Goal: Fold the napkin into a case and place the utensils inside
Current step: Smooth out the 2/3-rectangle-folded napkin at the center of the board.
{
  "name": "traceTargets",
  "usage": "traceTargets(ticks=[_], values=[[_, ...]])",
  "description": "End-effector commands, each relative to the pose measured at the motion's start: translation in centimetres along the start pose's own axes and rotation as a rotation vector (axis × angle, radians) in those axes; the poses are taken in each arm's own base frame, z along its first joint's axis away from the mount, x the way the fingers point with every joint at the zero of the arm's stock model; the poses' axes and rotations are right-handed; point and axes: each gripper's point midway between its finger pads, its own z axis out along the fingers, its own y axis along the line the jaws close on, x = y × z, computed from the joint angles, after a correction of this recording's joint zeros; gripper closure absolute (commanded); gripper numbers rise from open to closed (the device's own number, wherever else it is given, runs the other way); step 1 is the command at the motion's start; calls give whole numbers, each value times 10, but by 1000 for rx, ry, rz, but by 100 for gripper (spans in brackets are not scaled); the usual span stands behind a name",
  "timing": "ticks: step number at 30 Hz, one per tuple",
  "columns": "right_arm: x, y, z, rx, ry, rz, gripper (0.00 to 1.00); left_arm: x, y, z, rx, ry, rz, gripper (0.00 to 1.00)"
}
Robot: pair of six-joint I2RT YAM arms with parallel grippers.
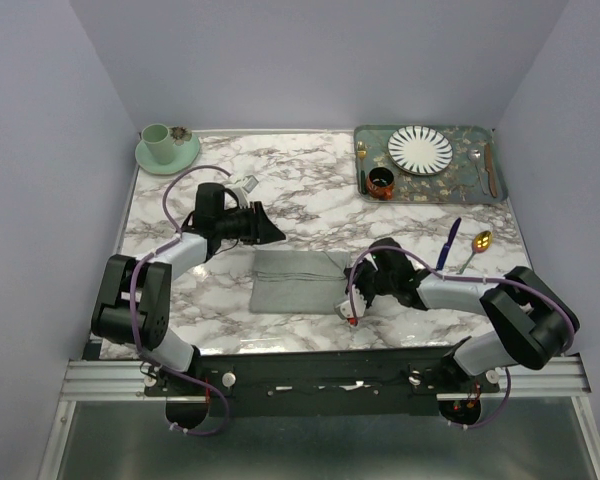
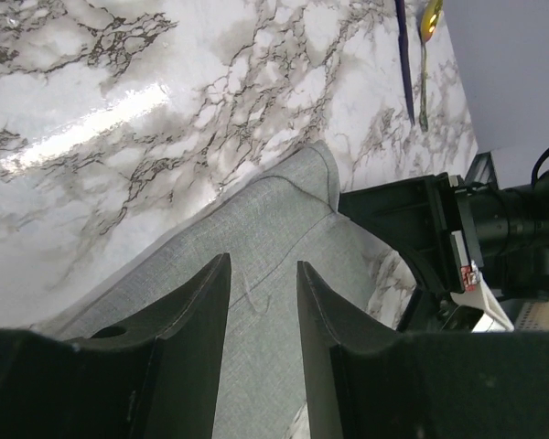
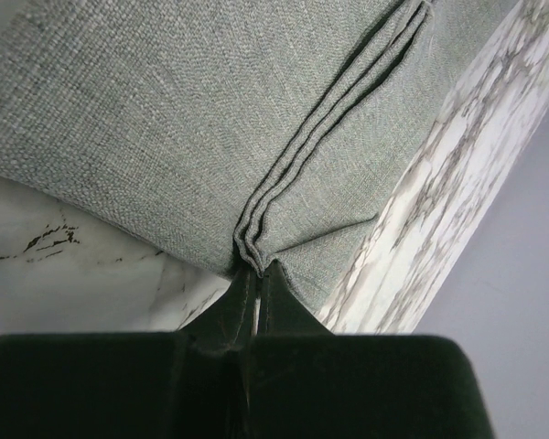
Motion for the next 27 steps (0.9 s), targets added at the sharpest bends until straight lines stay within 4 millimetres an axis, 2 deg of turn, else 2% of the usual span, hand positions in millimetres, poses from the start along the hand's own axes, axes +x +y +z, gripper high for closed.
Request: traceTargets(ticks=[1,8,14,18,23,27], values=[[-3,-5,1,35,-20,-48,99,0,-1,18,58,-8,-104,59],[-10,-10,0,77,-53,-93,99,11,-7,23,76,8,-151,59],[-24,-23,-14,136,-102,-110,99,17,-8,16,54,11,-140,58],[-32,-16,-19,112,-133,-107,99,19,-12,12,54,7,-132,59],[-29,6,-7,43,-132,-97,99,18,-12,12,49,4,-147,58],[-22,15,1,15,-116,-103,99,20,-9,16,46,13,-170,59]])
